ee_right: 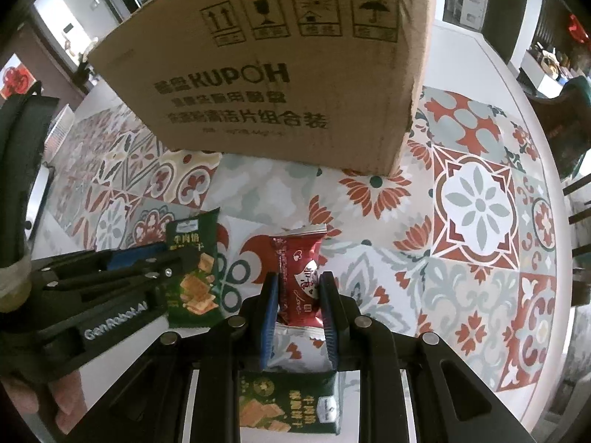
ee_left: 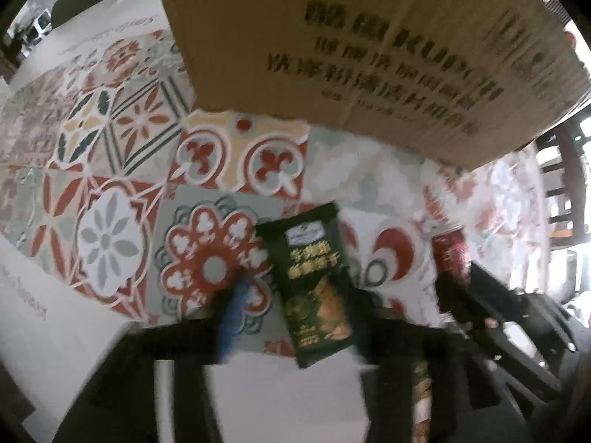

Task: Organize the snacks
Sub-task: 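Lift both snacks and carry them toward the box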

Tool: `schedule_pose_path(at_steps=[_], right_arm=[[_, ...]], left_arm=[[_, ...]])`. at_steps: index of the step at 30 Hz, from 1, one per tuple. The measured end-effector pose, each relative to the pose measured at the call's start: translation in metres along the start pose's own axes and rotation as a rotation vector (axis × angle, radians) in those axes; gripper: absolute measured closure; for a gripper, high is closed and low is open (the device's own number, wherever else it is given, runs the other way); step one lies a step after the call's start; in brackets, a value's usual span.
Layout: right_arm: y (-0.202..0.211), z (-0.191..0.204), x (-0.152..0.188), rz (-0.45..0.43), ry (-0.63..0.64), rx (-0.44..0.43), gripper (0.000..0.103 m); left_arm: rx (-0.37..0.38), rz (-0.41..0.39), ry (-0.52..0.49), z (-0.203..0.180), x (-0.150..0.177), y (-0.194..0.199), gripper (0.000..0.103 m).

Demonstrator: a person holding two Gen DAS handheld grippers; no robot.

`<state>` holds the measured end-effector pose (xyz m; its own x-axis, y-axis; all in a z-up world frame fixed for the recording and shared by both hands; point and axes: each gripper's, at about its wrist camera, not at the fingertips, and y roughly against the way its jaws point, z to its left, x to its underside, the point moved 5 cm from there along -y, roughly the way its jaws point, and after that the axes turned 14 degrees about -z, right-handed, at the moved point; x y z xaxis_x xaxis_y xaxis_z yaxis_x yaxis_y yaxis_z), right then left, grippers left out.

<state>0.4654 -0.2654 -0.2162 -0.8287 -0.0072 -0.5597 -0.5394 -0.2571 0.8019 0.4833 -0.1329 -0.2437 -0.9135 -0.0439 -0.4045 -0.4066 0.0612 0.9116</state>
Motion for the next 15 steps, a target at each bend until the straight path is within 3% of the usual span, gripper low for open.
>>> schedule_pose_path(at_steps=[2,5,10,15], right_arm=[[0.002,-0.001,0.002,-0.001,-0.012,0.006,0.080],[0.004,-0.006,0.005,-0.001,-0.035,0.019,0.080],[0.005,-0.016,0.013,0.010,-0.065,0.028,0.080],[0.007,-0.024,0.017,0.004,-0.103,0.031,0.080]], left_arm=[[0.013,0.020,0.007,0.000,0.004,-0.004,0.038],[-0.021,0.004,0.004,0.000,0.011,-0.006,0.029],[-0.081,0.013,-0.028,-0.017,0.015,-0.013,0.023],[-0.063,-0.011,-0.054,-0.023,0.018,-0.016,0.027]])
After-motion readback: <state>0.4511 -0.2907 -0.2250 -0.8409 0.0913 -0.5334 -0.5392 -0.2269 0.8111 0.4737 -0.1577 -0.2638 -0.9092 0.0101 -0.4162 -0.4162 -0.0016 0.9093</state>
